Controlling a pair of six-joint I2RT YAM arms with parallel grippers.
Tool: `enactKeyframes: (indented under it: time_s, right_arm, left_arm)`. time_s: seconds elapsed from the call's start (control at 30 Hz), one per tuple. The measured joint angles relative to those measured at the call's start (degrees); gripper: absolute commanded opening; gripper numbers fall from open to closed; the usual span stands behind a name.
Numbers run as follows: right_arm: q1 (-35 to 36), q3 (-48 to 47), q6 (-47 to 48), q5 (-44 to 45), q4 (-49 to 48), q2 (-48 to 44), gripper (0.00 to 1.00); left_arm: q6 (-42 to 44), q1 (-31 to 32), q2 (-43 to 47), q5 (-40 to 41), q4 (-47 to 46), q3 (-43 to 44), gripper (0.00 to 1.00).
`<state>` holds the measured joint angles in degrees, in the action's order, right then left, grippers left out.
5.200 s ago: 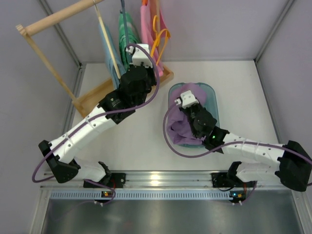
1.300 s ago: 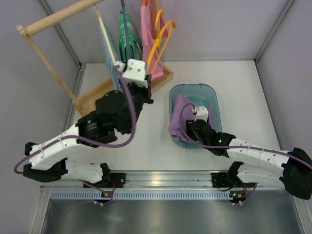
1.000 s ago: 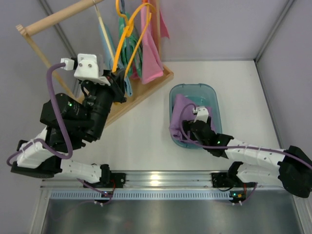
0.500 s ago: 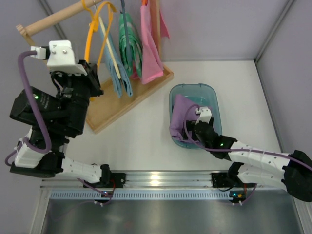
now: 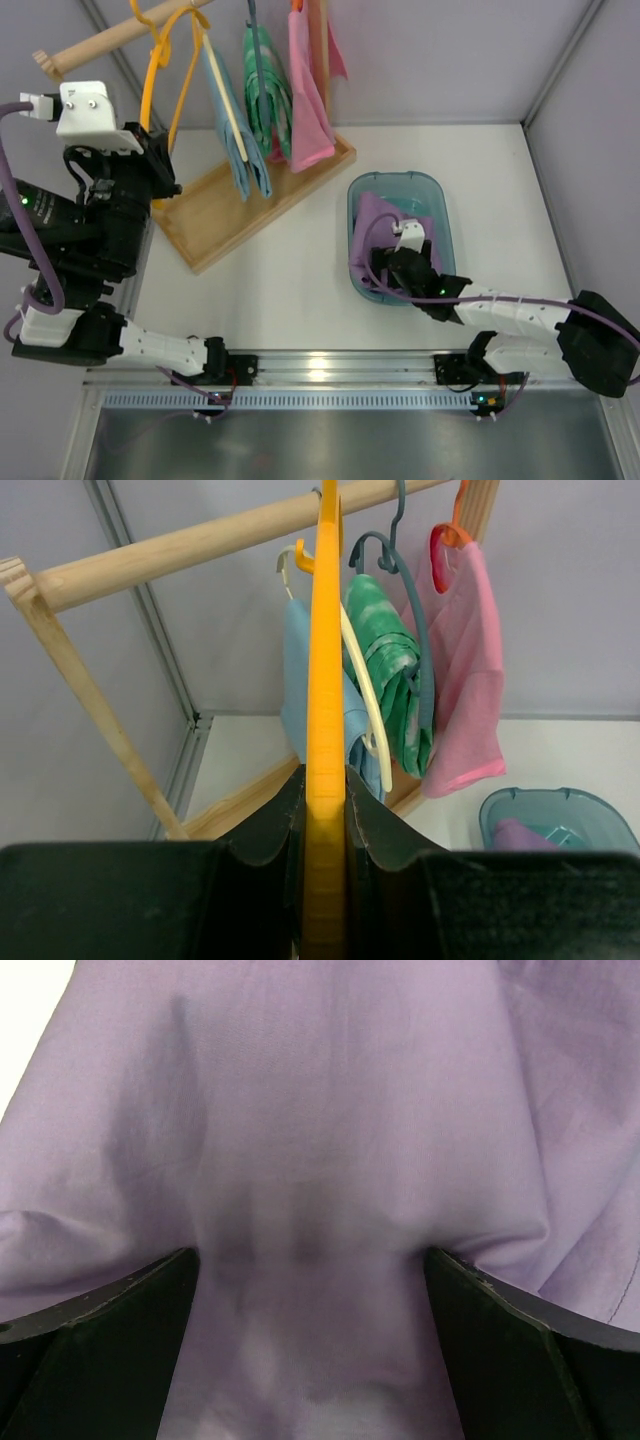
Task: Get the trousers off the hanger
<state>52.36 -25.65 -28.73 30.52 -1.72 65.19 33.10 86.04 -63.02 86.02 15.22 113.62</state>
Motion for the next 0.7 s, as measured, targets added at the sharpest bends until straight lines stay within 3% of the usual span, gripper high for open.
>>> enactKeyframes:
  time_s: [0.5,0.7]
  right_arm:
    - [-0.9,-1.1,0.0,-1.1,-1.4,3.6,0.98]
    - [-0.9,-2.0,0.0,-1.3,-1.9,5.3,0.98]
  left_arm:
    - [1.4,-0.3,7.5,0.0,0.2,-5.4,0.0]
    - [1.8,-4.0,10.2,-0.1,-0.4,-6.9,0.0]
